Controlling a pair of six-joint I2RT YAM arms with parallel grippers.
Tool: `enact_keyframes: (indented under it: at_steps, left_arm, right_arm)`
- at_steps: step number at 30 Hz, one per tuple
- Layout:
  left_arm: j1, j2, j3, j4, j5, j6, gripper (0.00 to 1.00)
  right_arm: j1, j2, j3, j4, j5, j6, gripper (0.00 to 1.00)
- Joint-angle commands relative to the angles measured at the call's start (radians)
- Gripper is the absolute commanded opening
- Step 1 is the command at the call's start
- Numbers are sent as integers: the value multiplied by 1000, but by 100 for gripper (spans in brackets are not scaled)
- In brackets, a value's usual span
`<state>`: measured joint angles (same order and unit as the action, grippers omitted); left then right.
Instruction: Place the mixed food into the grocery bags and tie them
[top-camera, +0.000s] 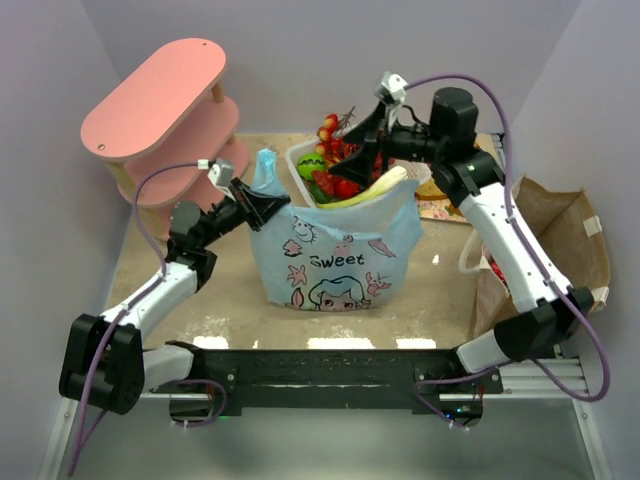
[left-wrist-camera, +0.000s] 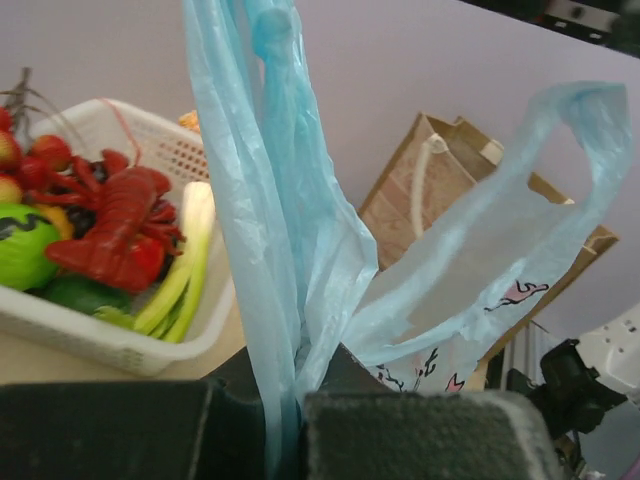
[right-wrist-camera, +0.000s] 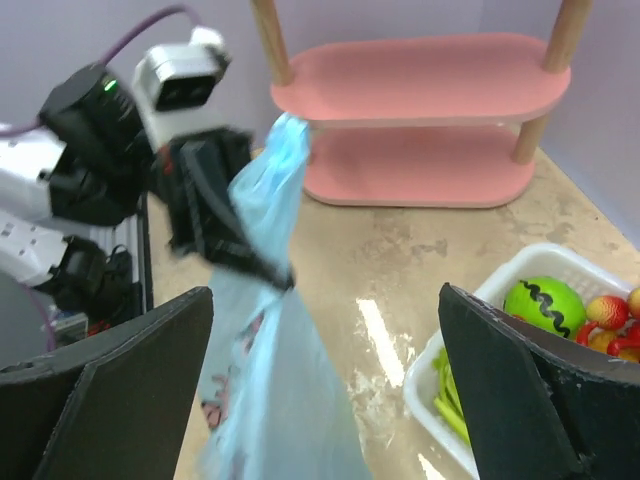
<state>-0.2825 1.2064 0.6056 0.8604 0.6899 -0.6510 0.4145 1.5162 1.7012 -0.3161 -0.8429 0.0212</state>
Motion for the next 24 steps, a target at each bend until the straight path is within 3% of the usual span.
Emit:
enact_keyframes:
  at_steps: [1, 6, 12, 15, 18, 24]
  left_arm:
    - [43, -47, 69, -205, 63, 100, 0]
    - [45, -44, 152, -389, 79, 168, 0]
    - [48, -65, 249, -625, 77, 284, 0]
    - [52, -61, 281, -691, 80, 330, 0]
    - [55, -54, 292, -722, 74, 358, 0]
    - [62, -54, 284, -722, 65, 363, 0]
  right_arm:
    - [-55, -137, -113, 150, -258, 0, 99]
    - [-135, -212, -234, 193, -364, -7, 99]
    - [-229, -278, -319, 212, -364, -15, 99]
    - [-273, -315, -379, 233, -410, -41, 99]
    - [-281, -350, -442, 348, -453, 43, 99]
    - [-283, -370, -466, 319, -452, 20, 99]
